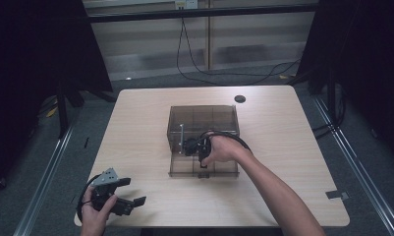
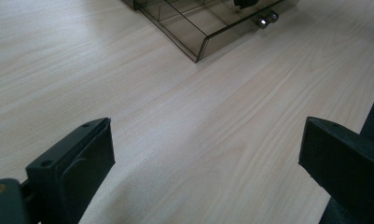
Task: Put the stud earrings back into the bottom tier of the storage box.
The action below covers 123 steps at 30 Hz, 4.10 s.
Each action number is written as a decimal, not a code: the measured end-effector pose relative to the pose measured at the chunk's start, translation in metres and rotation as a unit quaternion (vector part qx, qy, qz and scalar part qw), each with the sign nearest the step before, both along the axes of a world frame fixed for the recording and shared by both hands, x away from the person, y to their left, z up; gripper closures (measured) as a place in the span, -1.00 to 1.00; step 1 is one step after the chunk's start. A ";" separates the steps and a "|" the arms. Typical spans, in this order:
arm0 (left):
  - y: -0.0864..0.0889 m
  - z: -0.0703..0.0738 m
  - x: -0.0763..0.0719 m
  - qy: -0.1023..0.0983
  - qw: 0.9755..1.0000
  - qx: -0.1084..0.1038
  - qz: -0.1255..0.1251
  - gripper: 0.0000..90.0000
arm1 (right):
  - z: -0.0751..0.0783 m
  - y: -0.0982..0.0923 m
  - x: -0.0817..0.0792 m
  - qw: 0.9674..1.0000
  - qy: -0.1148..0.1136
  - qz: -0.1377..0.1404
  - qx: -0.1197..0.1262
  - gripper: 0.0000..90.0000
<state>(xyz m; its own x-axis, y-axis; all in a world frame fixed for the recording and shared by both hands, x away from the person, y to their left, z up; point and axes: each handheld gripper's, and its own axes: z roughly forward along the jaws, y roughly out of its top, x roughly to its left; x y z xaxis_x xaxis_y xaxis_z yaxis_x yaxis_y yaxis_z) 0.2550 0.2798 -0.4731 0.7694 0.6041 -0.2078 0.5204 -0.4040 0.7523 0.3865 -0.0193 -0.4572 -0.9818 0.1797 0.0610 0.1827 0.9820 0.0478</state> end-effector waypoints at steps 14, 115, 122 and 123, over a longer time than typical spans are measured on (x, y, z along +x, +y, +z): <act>0.000 0.001 0.000 0.000 1.000 0.001 0.002 -0.93 | -0.001 -0.003 -0.001 1.000 -0.002 -0.009 0.011 0.73; 0.002 -0.001 0.000 0.006 1.000 -0.004 0.009 -0.93 | -0.002 -0.185 -0.014 0.983 -0.018 -0.181 0.015 0.88; 0.002 -0.001 -0.001 0.006 1.000 -0.003 0.010 -0.93 | 0.004 -0.184 -0.017 0.985 -0.016 -0.171 0.020 0.89; 0.002 -0.001 -0.001 0.006 1.000 -0.003 0.011 -0.93 | 0.004 -0.184 -0.017 0.985 -0.015 -0.171 0.021 0.89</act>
